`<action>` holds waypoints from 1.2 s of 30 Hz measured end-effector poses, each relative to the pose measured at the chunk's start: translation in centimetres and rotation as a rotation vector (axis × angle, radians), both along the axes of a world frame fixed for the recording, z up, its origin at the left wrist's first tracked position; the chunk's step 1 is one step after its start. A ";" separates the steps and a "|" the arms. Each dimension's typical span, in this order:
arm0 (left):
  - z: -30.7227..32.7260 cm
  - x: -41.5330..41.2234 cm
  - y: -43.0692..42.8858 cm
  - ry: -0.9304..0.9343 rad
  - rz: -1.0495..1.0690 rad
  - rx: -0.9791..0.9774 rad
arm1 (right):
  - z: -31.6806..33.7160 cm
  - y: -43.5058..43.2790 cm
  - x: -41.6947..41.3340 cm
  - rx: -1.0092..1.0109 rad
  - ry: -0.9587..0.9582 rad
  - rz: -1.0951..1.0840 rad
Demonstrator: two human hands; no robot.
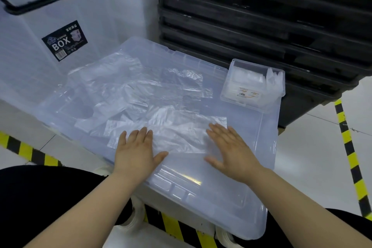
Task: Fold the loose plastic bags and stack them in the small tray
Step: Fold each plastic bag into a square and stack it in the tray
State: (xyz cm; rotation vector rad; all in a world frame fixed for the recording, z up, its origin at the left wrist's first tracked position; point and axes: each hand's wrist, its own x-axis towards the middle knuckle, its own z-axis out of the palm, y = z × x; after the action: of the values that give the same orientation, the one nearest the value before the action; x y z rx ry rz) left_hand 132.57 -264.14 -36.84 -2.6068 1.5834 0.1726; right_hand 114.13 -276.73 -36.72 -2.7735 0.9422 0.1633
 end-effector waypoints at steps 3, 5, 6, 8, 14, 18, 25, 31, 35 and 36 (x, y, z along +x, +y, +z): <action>-0.9 0.5 -0.2 0.006 -0.146 -0.172 | -0.3 0.4 -0.1 0.040 0.076 0.093; -1.3 0.6 -0.3 0.093 -0.254 -0.142 | 0.0 0.4 0.3 -0.013 0.084 0.092; -1.6 0.5 -0.4 0.119 -0.309 -0.159 | -0.1 0.3 0.4 -0.052 0.063 0.094; -1.5 0.0 -1.1 0.145 -0.413 -0.194 | 0.0 -0.1 0.7 -0.031 0.049 0.090; 0.1 -0.2 -2.2 0.214 -0.439 -0.027 | -0.4 -1.3 0.4 -0.201 -0.104 0.206; -1.5 -0.1 -2.3 0.078 -0.506 -0.215 | -0.5 -1.6 0.3 -0.172 -0.216 0.153; 0.1 1.5 -2.7 0.264 -0.342 -0.131 | 1.7 -2.3 -0.7 0.317 -0.226 -0.200; 1.9 3.9 -3.5 0.775 0.029 -0.110 | 1.7 -3.5 -0.6 0.560 -0.401 -0.493; 1.3 4.1 -4.7 0.910 0.220 -0.327 | 1.0 -3.6 0.4 0.603 -0.559 -0.653; 1.2 3.9 -5.0 0.897 0.273 -0.371 | 0.7 -3.6 0.6 0.572 -0.560 -0.663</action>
State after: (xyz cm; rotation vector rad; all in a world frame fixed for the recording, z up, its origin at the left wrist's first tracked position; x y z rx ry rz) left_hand 136.51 -269.16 -35.65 -3.2631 1.5166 1.3489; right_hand 114.76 -280.37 -35.99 -1.7339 1.3163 -0.3684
